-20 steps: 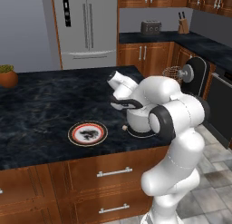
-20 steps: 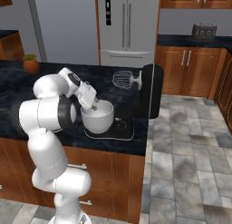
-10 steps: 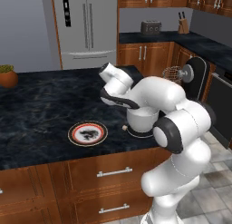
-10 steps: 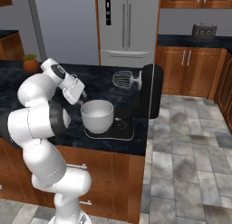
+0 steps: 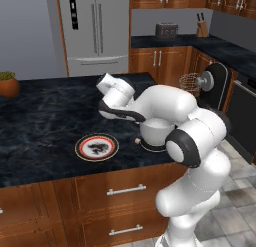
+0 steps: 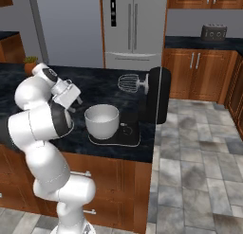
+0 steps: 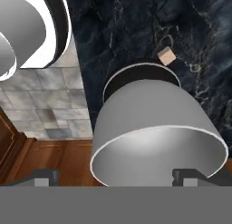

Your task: Add butter and sugar cubes to the stand mixer bowl and then turn on the stand mixer to begin making frosting.

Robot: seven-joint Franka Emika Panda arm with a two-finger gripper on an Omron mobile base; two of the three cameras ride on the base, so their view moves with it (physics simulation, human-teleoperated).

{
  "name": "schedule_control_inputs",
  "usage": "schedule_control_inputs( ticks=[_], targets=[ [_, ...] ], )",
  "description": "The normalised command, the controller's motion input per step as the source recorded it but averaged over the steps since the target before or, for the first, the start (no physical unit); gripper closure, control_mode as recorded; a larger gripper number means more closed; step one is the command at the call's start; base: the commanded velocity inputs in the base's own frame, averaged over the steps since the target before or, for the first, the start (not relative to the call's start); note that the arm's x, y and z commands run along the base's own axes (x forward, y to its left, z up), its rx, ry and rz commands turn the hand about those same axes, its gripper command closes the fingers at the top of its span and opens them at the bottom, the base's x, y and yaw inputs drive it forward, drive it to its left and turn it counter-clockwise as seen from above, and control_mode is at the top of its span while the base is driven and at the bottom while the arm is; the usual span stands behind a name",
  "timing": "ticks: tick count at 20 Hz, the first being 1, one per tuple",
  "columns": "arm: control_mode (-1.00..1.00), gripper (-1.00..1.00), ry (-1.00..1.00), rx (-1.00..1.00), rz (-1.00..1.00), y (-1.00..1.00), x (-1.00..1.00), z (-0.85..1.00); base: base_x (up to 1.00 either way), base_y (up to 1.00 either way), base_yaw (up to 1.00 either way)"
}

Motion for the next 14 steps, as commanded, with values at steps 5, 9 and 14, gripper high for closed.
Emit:
schedule_control_inputs(
  ticks=[5, 9, 14],
  targets=[
    [-1.0, -1.0, 0.03, -0.11, -0.13, 0.11, 0.11, -0.37, 0.0, 0.0, 0.0],
    [-1.0, -1.0, 0.08, -0.12, -0.11, 0.0, 0.09, -0.55, 0.0, 0.0, 0.0],
    [-1.0, -1.0, 0.05, -0.11, -0.07, 0.02, 0.01, -0.45, 0.0, 0.0, 0.0]
  ],
)
